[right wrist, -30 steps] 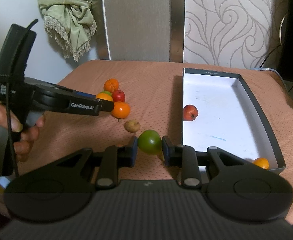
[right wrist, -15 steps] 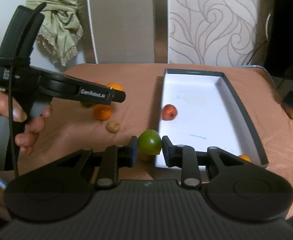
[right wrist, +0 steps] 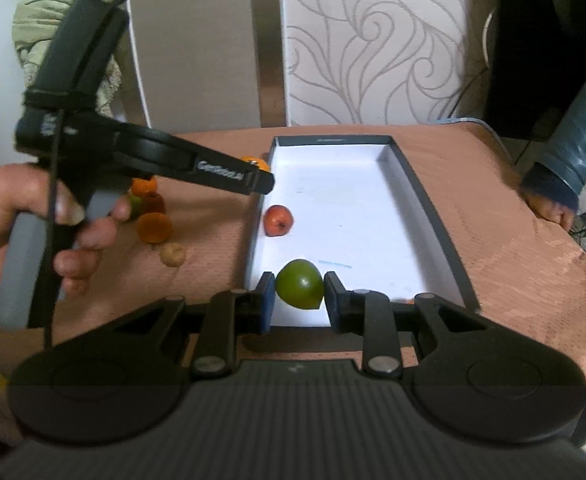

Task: Organize fruits
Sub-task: 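Carry the orange fruit over the box with the left tool while the right tool carries the green fruit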

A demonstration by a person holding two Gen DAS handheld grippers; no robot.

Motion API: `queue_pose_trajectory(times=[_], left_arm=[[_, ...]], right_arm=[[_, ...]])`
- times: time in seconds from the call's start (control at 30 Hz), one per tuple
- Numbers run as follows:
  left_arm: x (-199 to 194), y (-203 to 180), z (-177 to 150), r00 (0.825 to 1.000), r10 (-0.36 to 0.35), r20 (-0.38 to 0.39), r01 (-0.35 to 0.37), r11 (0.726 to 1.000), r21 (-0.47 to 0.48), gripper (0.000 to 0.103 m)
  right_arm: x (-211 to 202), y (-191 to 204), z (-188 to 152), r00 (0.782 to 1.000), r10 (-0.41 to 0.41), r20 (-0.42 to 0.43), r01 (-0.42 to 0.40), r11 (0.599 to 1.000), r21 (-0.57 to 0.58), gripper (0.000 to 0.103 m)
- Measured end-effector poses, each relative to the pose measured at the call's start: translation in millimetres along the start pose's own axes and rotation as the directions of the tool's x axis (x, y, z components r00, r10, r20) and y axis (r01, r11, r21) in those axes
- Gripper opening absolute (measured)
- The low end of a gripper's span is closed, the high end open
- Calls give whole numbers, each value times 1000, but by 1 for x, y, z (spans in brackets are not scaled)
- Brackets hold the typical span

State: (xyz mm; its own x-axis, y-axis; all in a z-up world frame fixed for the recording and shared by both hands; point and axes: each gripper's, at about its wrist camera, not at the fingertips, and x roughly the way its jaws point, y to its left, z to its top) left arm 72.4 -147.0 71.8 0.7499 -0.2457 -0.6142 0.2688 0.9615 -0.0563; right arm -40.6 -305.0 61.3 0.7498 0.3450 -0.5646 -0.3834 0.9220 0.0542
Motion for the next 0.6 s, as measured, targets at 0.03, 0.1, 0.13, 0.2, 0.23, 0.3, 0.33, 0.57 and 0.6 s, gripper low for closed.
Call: queue_pose_trajectory(times=[0.03, 0.1, 0.13, 0.2, 0.23, 0.3, 0.33, 0.57, 0.6], left_arm=[[4, -3, 1, 1000, -6, -2, 6, 1000, 7, 39], [15, -6, 4, 1000, -16, -9, 16, 1000, 13, 39], [19, -7, 6, 1000, -21, -14, 21, 1000, 13, 39], [29, -10, 9, 999, -27, -21, 27, 1000, 14, 39], [34, -11, 10, 999, -29, -25, 30, 999, 18, 39], [42, -12, 12, 999, -33, -31, 34, 999, 24, 39], [46, -13, 13, 999, -36, -35, 37, 999, 27, 39], [73, -16, 15, 997, -49, -67, 51, 998, 40, 39], [77, -16, 16, 996, -49, -72, 52, 998, 39, 39]], right_arm=[[-1, -1, -1, 1000, -3, 1, 3, 1000, 2, 29], [-1, -3, -1, 1000, -14, 2, 14, 1000, 5, 29], [-1, -4, -2, 1000, -20, 2, 20, 1000, 6, 29], [-2, -6, -2, 1000, -32, 1, 32, 999, 10, 29], [-2, -7, -2, 999, -37, 0, 37, 999, 12, 29], [-2, -9, -2, 999, -47, -3, 47, 999, 16, 29], [-2, -9, -2, 999, -53, -5, 53, 998, 18, 29], [-4, -11, -2, 997, -78, -17, 79, 997, 26, 29], [-4, -11, -3, 997, -81, -18, 82, 996, 27, 29]])
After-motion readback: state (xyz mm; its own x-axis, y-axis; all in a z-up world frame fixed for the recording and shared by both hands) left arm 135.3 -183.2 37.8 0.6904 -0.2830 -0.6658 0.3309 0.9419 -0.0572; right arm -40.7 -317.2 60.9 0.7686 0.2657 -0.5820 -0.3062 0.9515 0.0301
